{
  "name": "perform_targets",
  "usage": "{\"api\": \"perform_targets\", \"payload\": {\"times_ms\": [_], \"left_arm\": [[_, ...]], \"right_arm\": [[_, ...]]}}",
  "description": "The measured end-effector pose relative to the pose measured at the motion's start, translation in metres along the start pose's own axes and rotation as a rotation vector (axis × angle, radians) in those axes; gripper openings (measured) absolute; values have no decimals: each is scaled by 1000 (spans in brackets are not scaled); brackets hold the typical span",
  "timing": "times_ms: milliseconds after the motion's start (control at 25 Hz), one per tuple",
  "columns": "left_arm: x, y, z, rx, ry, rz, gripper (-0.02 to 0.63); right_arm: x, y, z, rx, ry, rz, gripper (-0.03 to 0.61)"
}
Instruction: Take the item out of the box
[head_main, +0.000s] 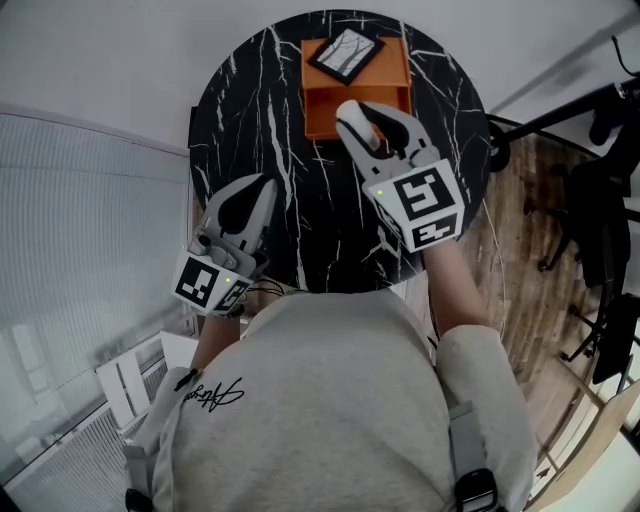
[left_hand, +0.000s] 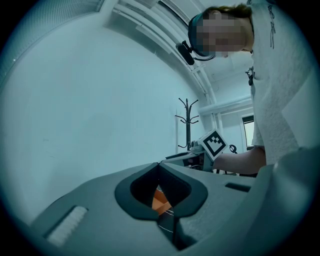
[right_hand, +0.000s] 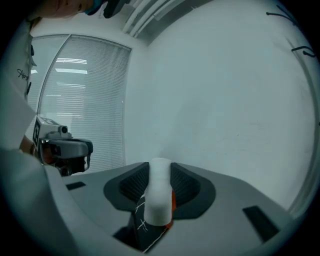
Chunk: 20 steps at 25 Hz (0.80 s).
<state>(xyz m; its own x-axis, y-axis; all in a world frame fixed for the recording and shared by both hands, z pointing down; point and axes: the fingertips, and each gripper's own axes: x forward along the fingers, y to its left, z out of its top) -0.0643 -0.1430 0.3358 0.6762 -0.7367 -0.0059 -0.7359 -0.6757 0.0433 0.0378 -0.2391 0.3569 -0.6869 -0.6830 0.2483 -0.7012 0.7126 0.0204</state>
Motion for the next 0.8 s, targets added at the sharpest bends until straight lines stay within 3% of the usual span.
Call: {"api": "perform_targets", "payload": {"times_ms": [800], "left_arm": [[5,2,6,18,-4,-19,2]], "right_arm": [[-41,21,45,50,-192,65,138]]}}
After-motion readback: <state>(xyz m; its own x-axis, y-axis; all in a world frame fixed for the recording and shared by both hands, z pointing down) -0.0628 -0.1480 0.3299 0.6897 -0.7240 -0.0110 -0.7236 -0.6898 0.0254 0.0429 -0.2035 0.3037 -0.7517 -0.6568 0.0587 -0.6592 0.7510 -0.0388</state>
